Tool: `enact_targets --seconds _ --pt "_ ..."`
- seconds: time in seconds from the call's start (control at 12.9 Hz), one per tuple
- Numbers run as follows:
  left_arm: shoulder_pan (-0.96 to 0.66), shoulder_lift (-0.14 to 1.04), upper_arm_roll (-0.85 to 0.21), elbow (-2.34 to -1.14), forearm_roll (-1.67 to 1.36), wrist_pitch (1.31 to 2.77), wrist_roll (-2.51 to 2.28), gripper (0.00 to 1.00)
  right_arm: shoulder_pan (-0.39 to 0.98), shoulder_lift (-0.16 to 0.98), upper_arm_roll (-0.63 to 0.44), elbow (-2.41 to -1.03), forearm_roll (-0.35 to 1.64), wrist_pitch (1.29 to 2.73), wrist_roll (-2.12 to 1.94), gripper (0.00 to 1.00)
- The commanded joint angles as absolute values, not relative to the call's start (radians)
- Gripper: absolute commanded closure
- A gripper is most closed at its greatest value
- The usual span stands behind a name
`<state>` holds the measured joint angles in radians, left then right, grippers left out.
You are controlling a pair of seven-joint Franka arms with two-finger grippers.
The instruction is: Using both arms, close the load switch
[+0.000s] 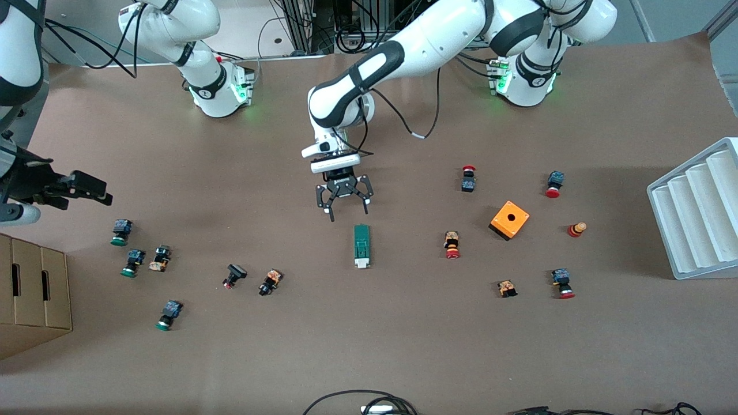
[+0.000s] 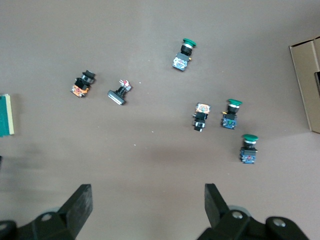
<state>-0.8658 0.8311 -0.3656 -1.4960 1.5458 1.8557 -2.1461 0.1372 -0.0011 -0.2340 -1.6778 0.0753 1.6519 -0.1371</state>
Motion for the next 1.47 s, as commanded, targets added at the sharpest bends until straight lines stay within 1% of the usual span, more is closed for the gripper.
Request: enact_targets --seconds 0.0,0.23,0.46,0.85,1.0,1.39 --pt "-0.864 0.741 -0.362 -1.517 1.439 1.870 -2.002 0.00 0.127 -0.051 -0.227 -1.729 0.052 1.672 -0.172 0.00" --pt "-0.859 0.690 -0.362 -1.499 1.321 1.870 -1.831 0.00 0.126 -0.035 -0.227 -1.715 0.052 1.670 -0.198 0.00" --pt "-0.856 0.657 -0.362 -1.442 1.224 1.871 -1.682 0.00 0.127 -0.031 -0.227 -1.709 0.052 1.674 -0.195 0.00" --pt "-0.830 0.568 -0.357 -1.396 1.069 1.871 -1.453 0.00 0.130 -0.028 -0.224 -1.695 0.060 1.669 -0.198 0.00" --pt "-0.807 0.551 -0.357 -1.359 1.011 1.870 -1.386 0.00 0.133 -0.021 -0.222 -1.694 0.064 1.669 -0.198 0.00" --pt "-0.721 0.489 -0.360 -1.330 0.895 1.871 -1.220 0.00 0.136 -0.011 -0.219 -1.692 0.067 1.678 -0.198 0.00"
